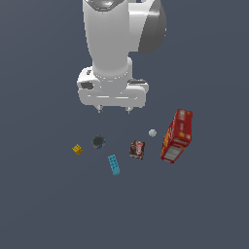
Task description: Pick up a designated object from a clutter of objects.
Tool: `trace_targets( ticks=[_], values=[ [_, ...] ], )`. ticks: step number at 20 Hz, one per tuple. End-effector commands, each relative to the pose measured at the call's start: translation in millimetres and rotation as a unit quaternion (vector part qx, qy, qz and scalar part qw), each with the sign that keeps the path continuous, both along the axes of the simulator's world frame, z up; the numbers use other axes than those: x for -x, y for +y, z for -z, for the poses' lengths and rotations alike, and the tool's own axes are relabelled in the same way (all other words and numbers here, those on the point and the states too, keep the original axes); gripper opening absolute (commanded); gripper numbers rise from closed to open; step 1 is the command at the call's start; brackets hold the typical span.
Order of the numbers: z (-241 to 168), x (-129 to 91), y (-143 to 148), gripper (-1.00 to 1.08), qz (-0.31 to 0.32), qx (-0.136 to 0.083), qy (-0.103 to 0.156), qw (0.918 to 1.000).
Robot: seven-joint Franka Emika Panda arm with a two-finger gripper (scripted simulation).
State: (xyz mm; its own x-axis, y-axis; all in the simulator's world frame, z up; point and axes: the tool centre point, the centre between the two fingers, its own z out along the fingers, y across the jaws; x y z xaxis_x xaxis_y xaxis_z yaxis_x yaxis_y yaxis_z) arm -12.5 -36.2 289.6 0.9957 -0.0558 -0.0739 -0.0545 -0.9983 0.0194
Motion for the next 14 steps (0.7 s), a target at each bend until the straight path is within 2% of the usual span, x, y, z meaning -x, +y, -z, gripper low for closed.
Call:
trace_targets(
  ticks=[1,14],
  values=[
    [0.0,0.0,0.0,1.00,0.000,0.000,0.000,1.0000],
    [-3.9,1.4,6.6,1.00,-0.031,0.009,0.005,0.9995]
  ],
)
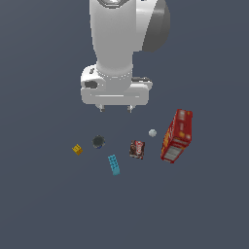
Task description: Pick up a designated object from a clutter of objects.
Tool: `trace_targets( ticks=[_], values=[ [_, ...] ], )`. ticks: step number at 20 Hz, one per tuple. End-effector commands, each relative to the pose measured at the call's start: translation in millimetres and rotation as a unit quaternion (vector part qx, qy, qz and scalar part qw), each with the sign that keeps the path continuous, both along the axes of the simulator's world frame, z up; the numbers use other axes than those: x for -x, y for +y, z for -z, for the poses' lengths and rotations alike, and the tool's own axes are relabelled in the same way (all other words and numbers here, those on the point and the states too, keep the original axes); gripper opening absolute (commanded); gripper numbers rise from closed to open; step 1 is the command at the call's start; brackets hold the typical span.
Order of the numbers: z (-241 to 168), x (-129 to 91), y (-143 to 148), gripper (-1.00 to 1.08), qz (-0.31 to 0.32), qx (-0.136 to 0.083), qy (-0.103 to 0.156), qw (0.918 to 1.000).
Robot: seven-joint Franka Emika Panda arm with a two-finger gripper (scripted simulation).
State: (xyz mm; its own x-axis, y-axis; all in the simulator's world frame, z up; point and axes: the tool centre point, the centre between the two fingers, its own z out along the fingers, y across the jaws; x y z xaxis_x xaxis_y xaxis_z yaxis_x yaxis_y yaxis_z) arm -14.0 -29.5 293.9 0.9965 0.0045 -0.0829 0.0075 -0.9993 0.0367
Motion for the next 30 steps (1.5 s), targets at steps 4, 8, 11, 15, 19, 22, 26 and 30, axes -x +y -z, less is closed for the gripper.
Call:
trace_targets(
  ticks=[4,8,11,15,19,22,26,30],
  values=[
    [6,-4,-1,1.00,-0.006,-0.001,-0.001,1.0000],
    [18,-13,-2,1.00,-0.017,-0.002,-0.003,0.9999],
    [32,-22,-3,1.00,-0.029,-0.004,-0.005,0.9996],
    [58,-37,-6,1.00,-0.051,-0.007,-0.010,0.9986],
    [92,-54,-9,1.00,-0.078,-0.011,-0.016,0.9967],
    [123,-66,-12,1.00,-0.101,-0.015,-0.021,0.9946],
    [159,-78,-16,1.00,-0.127,-0.019,-0.027,0.9914],
    [188,-85,-18,1.00,-0.146,-0.022,-0.032,0.9885]
  ],
)
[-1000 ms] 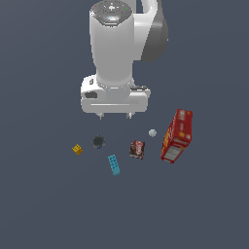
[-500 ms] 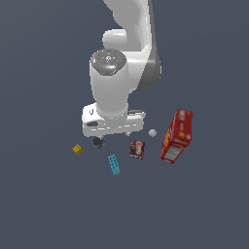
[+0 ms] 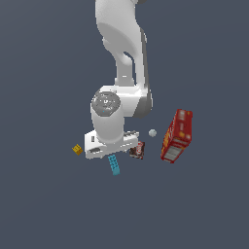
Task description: Pick up a designated object from a clutter of objects.
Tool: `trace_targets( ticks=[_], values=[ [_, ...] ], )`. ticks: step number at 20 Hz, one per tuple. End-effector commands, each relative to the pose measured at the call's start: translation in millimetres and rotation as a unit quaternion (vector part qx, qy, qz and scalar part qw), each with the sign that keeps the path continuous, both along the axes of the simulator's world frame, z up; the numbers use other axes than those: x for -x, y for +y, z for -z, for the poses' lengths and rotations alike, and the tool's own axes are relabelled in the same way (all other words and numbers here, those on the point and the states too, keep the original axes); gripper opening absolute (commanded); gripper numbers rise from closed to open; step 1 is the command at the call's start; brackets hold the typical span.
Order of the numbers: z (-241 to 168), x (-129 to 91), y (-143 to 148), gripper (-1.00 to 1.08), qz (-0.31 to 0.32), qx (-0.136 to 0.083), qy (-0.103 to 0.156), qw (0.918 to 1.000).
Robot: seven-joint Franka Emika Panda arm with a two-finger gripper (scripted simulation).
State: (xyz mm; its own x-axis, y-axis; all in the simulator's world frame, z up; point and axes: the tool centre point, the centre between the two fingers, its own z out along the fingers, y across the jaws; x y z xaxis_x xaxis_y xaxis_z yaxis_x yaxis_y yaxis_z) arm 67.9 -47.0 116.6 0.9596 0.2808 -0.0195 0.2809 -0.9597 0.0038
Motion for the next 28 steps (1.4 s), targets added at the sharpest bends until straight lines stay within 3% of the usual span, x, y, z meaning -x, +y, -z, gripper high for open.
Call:
trace_targets(
  ticks=[1,28],
  values=[
    [16,-4,-1,1.00,-0.012,-0.002,-0.004,0.9999],
    [94,-8,-4,1.00,-0.030,-0.005,-0.009,0.9995]
  ],
)
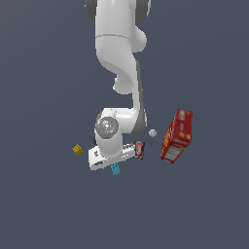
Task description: Pick up a designated object from a clutter of objects.
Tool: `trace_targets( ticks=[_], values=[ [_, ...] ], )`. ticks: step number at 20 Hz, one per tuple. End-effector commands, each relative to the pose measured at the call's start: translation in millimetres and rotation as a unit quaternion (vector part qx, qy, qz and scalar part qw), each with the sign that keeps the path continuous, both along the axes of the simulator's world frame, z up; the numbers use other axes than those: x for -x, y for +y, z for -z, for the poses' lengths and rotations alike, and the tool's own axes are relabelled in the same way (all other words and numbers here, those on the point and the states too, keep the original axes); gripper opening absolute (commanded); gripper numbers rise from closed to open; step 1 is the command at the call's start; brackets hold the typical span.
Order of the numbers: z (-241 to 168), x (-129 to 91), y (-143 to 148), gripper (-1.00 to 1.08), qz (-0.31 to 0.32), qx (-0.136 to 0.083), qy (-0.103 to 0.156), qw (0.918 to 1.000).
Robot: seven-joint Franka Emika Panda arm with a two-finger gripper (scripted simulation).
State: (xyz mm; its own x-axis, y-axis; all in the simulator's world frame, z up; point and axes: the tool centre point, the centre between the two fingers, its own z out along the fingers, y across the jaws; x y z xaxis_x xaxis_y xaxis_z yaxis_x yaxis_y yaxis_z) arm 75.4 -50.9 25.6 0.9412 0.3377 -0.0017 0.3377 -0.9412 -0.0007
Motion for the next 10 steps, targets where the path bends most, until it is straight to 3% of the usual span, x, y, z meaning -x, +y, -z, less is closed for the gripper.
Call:
trace_targets(
  ticks=[1,2,3,10],
  values=[
    [3.4,-1.1,-0.2,1.00,0.000,0.000,-0.001,1.0000],
    [3.6,-1.3,-0.2,1.00,0.000,0.000,-0.001,1.0000],
    [3.6,-1.3,-0.2,-1.00,0.000,0.000,-0.001,1.0000],
    [3.6,-1.3,-0.2,-1.00,0.000,0.000,-0.001,1.0000]
  ],
)
